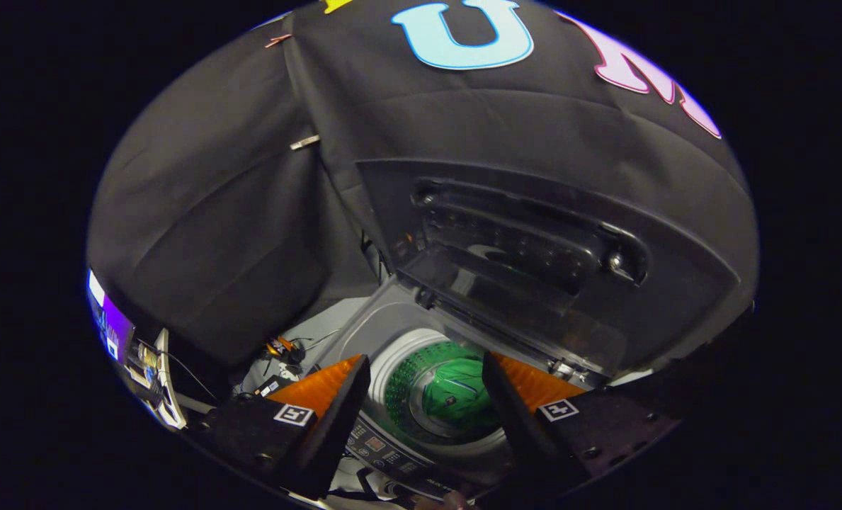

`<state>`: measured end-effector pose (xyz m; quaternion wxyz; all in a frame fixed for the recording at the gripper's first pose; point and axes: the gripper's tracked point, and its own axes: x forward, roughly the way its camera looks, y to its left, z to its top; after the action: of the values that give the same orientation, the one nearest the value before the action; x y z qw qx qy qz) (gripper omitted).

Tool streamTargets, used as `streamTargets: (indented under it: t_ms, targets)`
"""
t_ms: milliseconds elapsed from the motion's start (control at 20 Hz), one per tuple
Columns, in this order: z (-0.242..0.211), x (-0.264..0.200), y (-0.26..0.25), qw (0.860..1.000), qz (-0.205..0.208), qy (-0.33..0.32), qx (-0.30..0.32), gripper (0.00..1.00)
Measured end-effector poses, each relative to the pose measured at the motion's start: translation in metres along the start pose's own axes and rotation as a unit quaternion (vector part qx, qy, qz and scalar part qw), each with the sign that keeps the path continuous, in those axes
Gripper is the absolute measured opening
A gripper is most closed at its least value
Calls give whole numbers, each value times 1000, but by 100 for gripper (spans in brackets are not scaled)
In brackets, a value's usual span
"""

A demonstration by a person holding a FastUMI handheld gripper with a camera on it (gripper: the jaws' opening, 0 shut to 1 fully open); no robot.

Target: Put the clothes into the washing machine and then close the washing machine lid.

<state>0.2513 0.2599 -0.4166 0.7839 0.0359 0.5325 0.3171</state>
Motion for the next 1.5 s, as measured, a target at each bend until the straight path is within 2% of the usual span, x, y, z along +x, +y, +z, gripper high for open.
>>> streamTargets:
  t_ms: [300, 450, 700, 950, 1150, 1400, 1500]
  targets:
    - [48, -26, 28, 992, 47, -109, -40, 99]
    - [73, -42, 30, 981, 41, -178, -61, 99]
    - [115, -68, -1, 961, -11, -275, -23, 99]
    - [143, -86, -56, 934, -109, -341, 13, 98]
    - [142, -92, -92, 919, -179, -348, 41, 99]
    - [139, -84, -116, 903, -244, -345, 72, 99]
    - [134, -81, -133, 901, -265, -333, 83, 98]
